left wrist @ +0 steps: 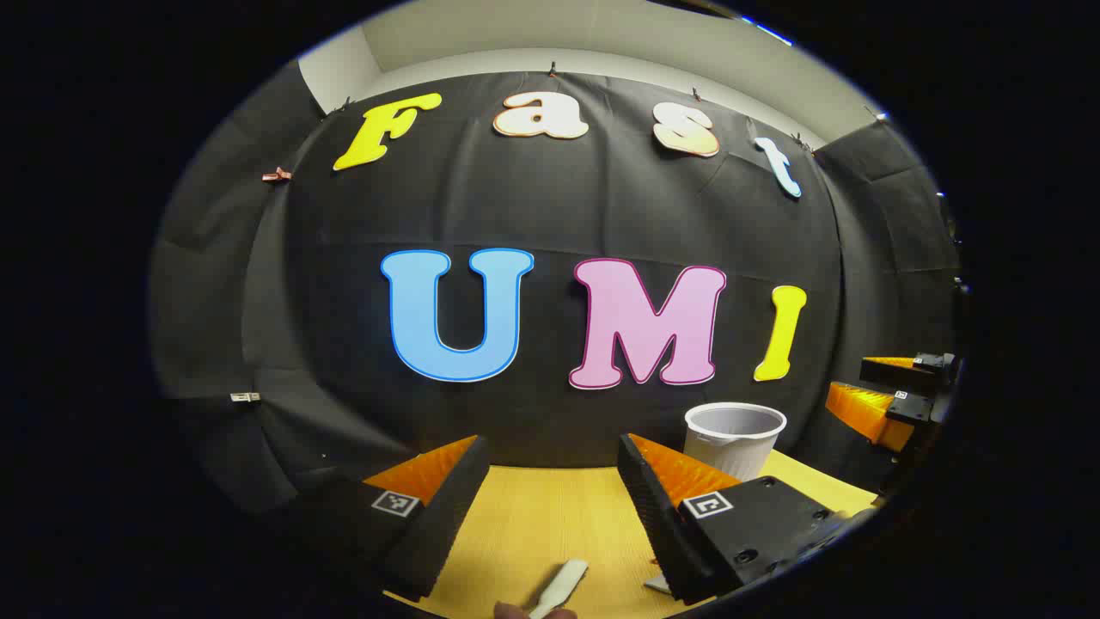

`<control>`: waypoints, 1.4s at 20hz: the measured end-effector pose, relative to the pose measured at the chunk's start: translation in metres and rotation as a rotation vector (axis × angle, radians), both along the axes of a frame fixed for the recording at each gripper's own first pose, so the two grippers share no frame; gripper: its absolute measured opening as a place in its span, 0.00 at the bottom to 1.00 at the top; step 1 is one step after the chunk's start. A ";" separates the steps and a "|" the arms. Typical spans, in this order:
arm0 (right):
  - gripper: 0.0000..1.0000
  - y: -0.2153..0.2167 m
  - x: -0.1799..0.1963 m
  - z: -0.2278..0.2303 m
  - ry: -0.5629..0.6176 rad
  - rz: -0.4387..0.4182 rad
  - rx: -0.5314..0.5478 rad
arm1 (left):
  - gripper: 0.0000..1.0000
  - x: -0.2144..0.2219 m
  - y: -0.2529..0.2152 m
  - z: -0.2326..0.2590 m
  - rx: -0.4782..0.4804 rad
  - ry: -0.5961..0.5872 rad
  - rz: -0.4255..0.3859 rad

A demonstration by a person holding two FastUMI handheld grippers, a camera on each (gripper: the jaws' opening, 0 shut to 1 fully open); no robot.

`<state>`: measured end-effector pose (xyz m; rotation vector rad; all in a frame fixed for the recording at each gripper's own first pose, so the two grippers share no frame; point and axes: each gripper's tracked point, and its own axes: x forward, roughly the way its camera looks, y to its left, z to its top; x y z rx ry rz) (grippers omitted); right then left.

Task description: Pick up the small broom and dustpan from the desktop, sweep the trash into the dustpan with the broom, and then empty the trash into the garbage bin.

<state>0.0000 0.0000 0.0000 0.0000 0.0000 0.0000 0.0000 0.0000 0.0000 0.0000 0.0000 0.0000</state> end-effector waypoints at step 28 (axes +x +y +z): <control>0.98 0.035 -0.105 -0.160 0.596 0.222 -0.004 | 0.95 -0.006 0.042 -0.040 0.010 0.071 0.001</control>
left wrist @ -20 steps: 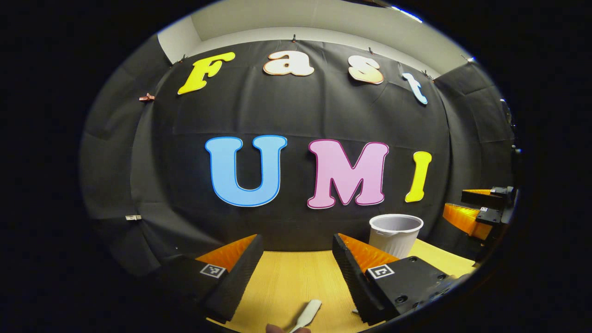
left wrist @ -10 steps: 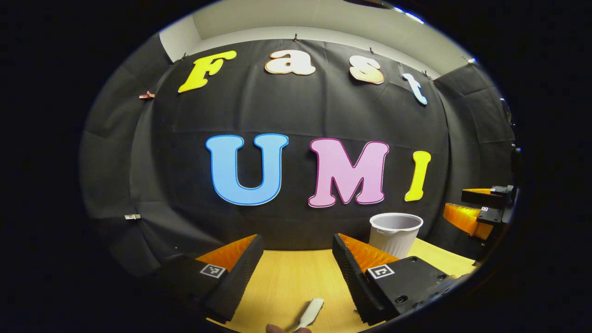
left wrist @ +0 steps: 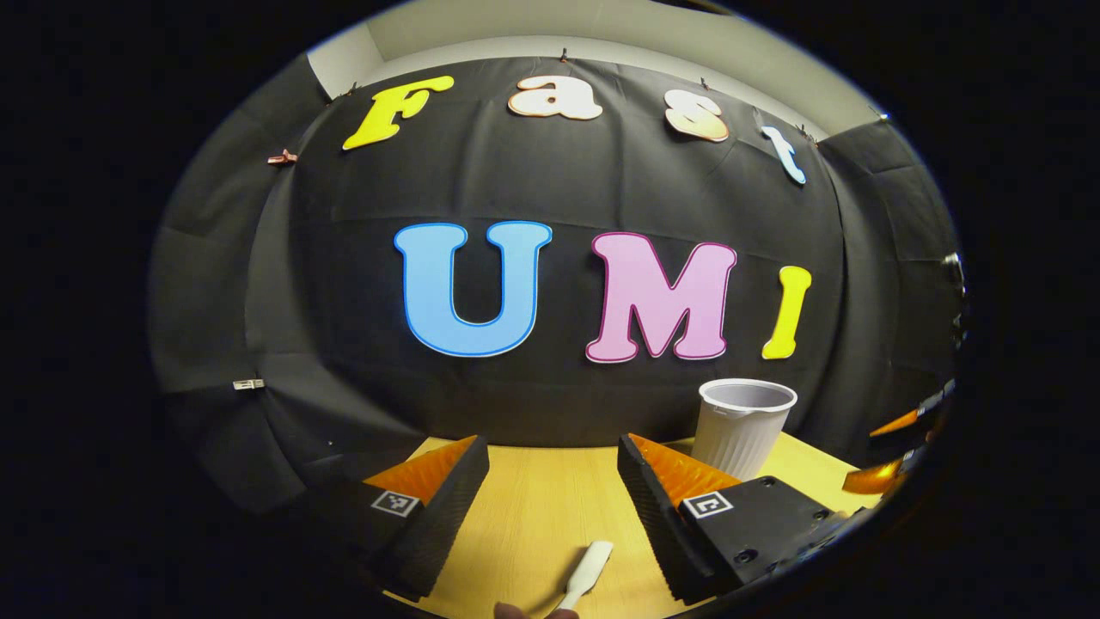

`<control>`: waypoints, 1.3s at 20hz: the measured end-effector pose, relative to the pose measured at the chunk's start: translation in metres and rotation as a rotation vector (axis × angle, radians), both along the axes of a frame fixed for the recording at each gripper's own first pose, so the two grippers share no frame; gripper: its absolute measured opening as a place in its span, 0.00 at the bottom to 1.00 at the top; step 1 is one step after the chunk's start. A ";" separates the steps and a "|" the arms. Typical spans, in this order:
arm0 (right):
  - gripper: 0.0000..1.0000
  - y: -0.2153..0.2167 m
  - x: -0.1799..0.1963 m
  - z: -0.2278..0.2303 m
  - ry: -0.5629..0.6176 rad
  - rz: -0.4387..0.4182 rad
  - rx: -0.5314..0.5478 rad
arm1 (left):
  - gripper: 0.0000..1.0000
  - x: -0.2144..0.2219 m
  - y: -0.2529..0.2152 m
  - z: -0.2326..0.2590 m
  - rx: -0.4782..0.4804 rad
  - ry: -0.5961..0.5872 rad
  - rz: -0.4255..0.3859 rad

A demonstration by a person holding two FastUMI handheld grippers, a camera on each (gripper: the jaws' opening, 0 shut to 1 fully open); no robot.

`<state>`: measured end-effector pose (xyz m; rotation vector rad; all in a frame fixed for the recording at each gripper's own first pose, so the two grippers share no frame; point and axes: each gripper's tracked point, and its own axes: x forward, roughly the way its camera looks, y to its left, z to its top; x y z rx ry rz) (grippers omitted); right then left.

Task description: Pick up the small broom and dustpan from the desktop, sweep the trash into the dustpan with the broom, and then empty the trash into the garbage bin.

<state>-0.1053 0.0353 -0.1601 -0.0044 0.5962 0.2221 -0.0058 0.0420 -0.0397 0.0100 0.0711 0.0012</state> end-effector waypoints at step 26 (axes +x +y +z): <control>0.83 0.008 -0.024 -0.255 0.755 0.077 -0.053 | 0.96 -0.025 0.008 -0.038 0.049 0.091 0.092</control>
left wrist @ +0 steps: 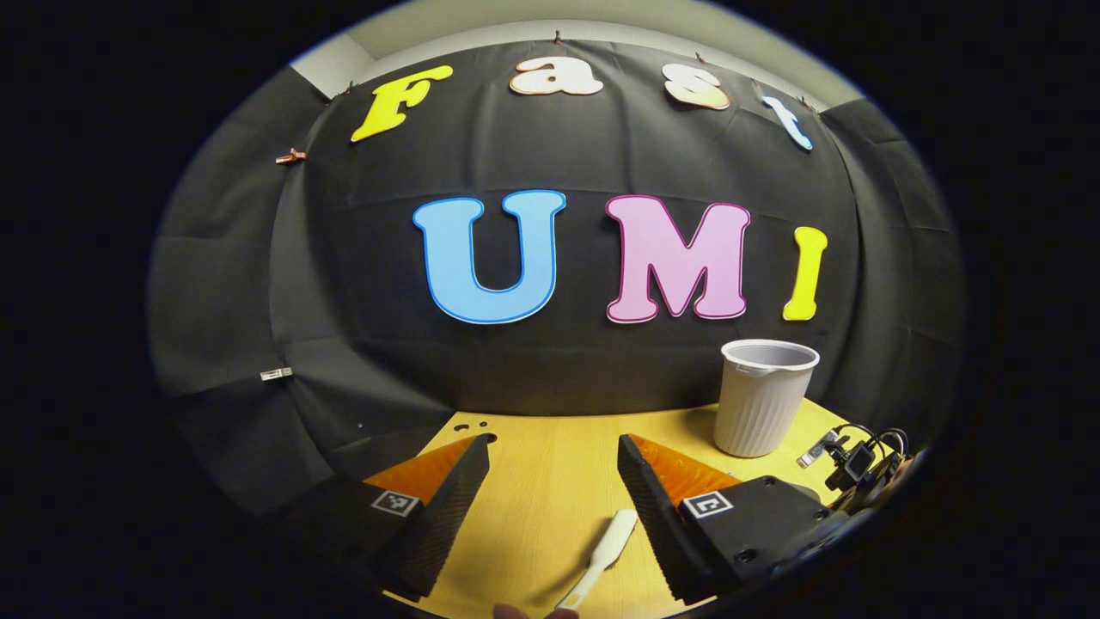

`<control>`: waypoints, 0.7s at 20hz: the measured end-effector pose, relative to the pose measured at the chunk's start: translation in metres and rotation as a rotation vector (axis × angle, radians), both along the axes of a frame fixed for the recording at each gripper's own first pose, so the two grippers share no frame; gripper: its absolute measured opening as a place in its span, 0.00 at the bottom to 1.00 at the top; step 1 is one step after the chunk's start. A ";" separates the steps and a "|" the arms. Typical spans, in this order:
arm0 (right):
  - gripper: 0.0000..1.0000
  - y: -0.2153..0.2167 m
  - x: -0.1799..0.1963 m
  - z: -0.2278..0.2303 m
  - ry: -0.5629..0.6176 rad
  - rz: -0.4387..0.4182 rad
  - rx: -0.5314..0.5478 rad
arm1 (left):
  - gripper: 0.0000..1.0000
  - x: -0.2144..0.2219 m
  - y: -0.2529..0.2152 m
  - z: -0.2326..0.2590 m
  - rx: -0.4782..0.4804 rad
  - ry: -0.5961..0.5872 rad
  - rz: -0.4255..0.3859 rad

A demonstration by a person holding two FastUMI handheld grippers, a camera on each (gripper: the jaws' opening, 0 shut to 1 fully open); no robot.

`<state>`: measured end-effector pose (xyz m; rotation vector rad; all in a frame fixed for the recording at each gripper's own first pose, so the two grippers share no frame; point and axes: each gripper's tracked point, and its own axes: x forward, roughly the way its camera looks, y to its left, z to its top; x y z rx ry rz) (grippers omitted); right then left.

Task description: Pick up the small broom and dustpan from the desktop, sweep the trash into the dustpan with the broom, and then empty the trash into the garbage bin.

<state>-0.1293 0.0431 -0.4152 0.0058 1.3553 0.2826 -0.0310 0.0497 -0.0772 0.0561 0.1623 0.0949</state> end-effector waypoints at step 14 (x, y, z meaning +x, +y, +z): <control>0.36 -0.013 -0.007 0.027 -0.054 0.070 0.062 | 0.96 0.007 -0.031 -0.115 0.026 0.434 -0.185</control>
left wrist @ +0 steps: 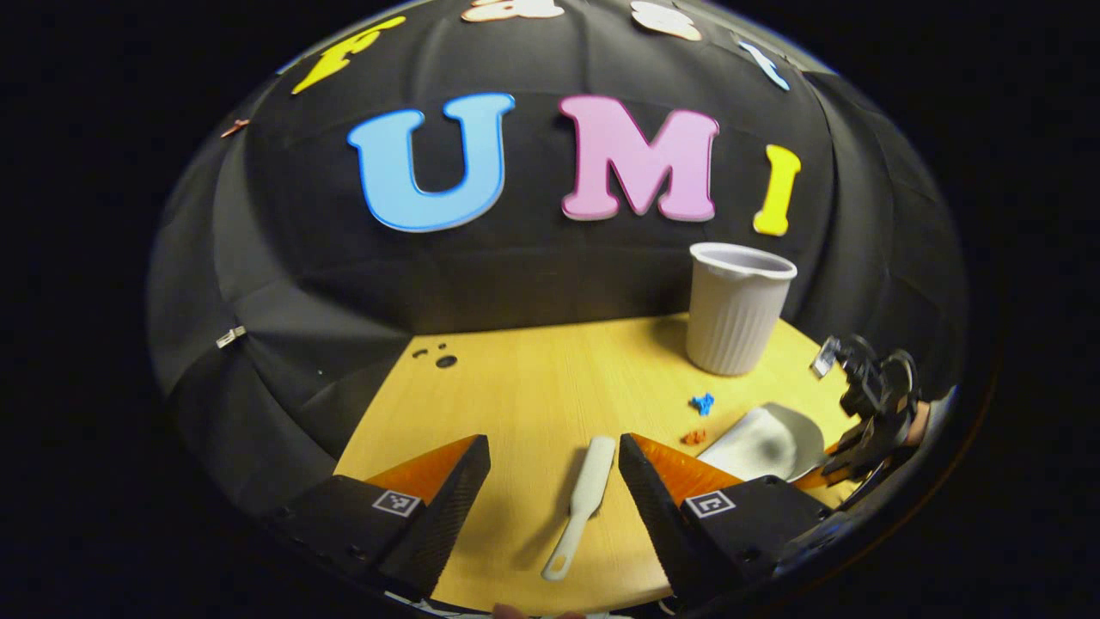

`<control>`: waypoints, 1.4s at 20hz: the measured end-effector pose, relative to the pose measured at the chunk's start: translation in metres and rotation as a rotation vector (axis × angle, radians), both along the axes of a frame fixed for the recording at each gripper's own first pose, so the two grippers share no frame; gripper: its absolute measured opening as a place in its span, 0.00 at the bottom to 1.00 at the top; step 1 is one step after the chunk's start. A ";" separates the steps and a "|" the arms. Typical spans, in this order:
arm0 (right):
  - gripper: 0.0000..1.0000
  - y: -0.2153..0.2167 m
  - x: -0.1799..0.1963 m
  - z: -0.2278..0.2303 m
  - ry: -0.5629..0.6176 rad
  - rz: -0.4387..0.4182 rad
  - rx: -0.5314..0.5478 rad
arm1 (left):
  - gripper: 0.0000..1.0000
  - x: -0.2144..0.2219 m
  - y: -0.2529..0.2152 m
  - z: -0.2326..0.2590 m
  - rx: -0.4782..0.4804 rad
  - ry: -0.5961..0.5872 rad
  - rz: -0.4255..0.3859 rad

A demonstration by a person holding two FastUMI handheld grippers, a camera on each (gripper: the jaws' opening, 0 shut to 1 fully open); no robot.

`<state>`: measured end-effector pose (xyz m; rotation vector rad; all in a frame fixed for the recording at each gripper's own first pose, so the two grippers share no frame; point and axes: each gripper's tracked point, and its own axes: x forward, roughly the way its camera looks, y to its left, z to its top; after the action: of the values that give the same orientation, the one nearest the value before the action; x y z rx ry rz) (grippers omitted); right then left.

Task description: Pick up the small broom and dustpan from the desktop, sweep the trash into the dustpan with the broom, and then empty the trash into the garbage bin.

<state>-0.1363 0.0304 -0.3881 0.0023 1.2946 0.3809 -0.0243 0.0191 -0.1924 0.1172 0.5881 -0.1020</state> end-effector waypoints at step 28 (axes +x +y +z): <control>0.36 -0.063 -0.031 0.045 -0.053 -0.063 -0.044 | 0.64 -0.002 0.003 -0.218 0.094 0.712 -0.158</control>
<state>-0.1673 -0.0326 -0.3435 -0.0046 1.2469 0.2968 -0.0265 0.0224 -0.4101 0.2215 1.2957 -0.2749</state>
